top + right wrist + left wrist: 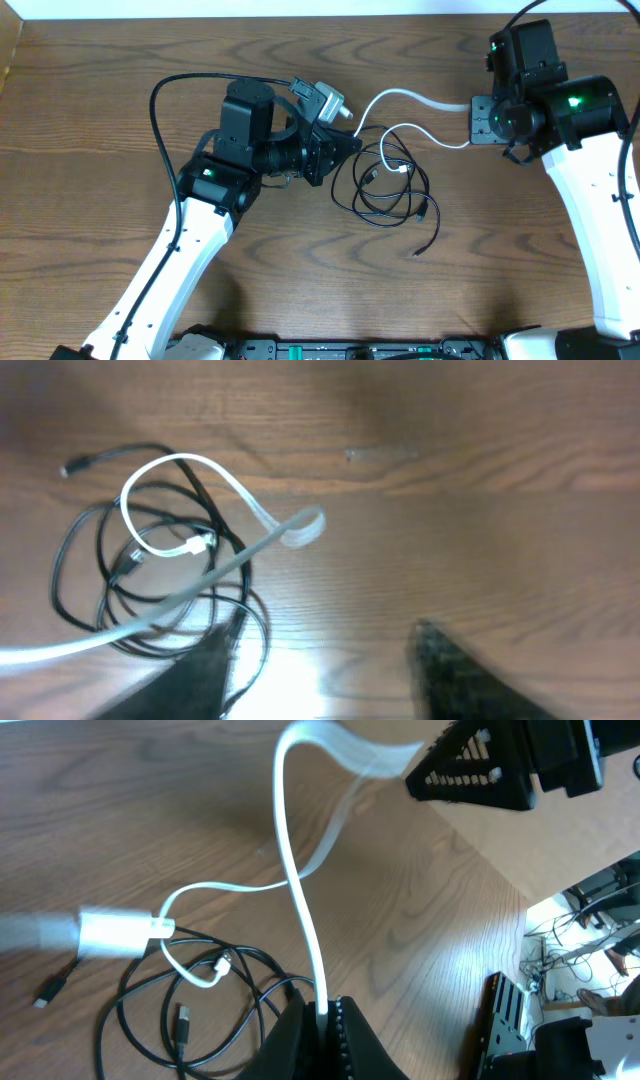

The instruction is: Untangle cables

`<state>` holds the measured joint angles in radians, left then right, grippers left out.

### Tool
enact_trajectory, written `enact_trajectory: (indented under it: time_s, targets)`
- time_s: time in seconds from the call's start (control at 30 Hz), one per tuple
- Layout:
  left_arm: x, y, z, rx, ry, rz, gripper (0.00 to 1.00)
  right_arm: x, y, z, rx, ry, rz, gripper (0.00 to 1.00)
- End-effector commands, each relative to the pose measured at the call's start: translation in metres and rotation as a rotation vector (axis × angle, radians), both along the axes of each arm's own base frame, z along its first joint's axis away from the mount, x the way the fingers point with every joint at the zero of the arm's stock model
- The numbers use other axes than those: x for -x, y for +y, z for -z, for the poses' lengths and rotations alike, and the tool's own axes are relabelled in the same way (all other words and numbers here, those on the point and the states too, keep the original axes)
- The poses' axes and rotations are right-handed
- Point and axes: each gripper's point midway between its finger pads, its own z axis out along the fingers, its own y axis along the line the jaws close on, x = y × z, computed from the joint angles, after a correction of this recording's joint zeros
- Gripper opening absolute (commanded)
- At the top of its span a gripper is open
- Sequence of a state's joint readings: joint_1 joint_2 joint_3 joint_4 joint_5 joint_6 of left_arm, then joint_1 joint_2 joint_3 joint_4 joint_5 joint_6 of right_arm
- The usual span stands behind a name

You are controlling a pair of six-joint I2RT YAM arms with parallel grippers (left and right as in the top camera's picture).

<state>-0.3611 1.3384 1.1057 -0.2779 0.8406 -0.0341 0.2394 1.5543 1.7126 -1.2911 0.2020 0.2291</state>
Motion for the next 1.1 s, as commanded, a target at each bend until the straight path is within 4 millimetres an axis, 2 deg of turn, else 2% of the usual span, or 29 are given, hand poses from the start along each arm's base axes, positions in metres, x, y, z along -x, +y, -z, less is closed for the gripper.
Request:
enact_trajectory:
  time_s: [0.0, 0.03, 0.13, 0.2, 0.3, 0.5, 0.63, 0.77, 0.9, 1.07]
  targets:
    - [0.005, 0.001, -0.007, 0.019, 0.002, 0.007, 0.08, -0.002, -0.005, -0.003, 0.006, -0.013, 0.014, 0.70]
    - [0.005, 0.001, -0.007, 0.018, 0.001, 0.007, 0.08, -0.003, -0.004, -0.004, 0.005, -0.018, 0.012, 0.76]
    - [0.005, 0.001, -0.007, 0.018, 0.002, 0.007, 0.08, -0.002, -0.001, -0.004, 0.009, -0.011, -0.043, 0.83]
    - [0.005, 0.001, -0.007, 0.018, 0.001, 0.007, 0.08, 0.000, 0.013, -0.002, -0.014, 0.010, -0.177, 0.86]
    - [0.005, 0.001, -0.007, 0.018, 0.002, 0.007, 0.08, 0.005, 0.036, -0.001, -0.067, 0.025, -0.379, 0.87]
    - [0.005, 0.001, -0.007, 0.018, 0.002, 0.007, 0.08, 0.011, 0.058, -0.003, -0.106, 0.016, -0.597, 0.87]
    - [0.004, 0.002, -0.005, 0.008, 0.002, -0.002, 0.08, 0.014, 0.063, -0.004, -0.119, 0.016, -0.636, 0.87]
    - [0.002, 0.007, 0.004, -0.027, 0.016, -0.027, 0.06, 0.031, 0.090, -0.008, -0.236, 0.015, -0.816, 0.86]
    - [0.002, 0.007, 0.004, -0.028, 0.015, -0.026, 0.07, 0.037, 0.102, -0.012, -0.310, 0.008, -0.860, 0.85]
    - [0.000, 0.008, 0.003, -0.031, 0.006, -0.036, 0.08, 0.048, 0.115, 0.001, -0.339, 0.039, -0.941, 0.85]
